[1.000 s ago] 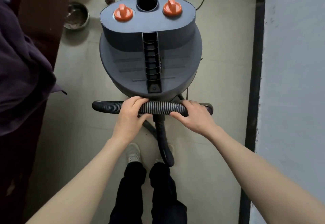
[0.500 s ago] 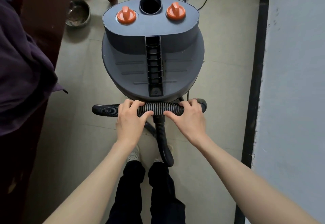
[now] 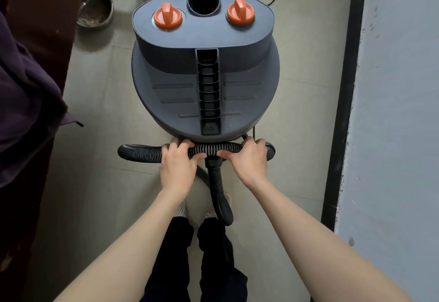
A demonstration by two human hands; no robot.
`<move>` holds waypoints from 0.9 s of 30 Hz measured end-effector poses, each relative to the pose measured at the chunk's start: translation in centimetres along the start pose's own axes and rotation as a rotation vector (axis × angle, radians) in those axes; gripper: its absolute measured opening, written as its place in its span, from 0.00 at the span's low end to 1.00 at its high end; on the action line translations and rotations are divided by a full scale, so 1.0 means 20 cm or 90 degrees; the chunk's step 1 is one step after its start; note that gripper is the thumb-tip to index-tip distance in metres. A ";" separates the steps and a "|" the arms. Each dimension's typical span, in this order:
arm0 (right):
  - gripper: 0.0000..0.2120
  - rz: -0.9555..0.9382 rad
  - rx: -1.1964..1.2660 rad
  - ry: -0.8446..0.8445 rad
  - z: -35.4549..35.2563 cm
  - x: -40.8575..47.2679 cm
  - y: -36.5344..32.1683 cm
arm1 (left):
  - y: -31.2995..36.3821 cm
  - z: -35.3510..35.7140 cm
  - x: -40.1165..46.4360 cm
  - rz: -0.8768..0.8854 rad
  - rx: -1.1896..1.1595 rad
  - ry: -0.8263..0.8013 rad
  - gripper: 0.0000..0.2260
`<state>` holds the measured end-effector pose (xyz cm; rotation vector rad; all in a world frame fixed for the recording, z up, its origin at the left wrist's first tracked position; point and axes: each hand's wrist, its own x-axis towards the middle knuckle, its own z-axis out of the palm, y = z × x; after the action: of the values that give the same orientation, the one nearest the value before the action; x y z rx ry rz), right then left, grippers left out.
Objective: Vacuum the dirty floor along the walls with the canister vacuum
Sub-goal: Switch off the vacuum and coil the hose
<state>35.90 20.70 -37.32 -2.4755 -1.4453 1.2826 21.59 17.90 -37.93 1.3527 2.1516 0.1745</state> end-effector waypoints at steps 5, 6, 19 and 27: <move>0.36 -0.011 -0.012 0.006 0.00 0.03 -0.03 | 0.02 0.00 0.03 -0.023 -0.023 0.007 0.17; 0.35 -0.021 -0.010 0.009 0.00 0.03 -0.03 | 0.02 0.00 0.04 -0.022 -0.026 0.003 0.17; 0.19 -0.122 0.032 -0.089 -0.21 -0.17 0.08 | -0.03 -0.21 0.01 0.163 0.109 -0.251 0.26; 0.30 -0.279 -0.106 -0.009 -0.78 -0.50 0.20 | 0.40 -0.56 -0.31 0.327 0.141 -0.149 0.26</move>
<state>46.29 16.97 -21.99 -2.0585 -2.0220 1.1309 23.72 18.43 -23.00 1.9323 1.6341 -0.0267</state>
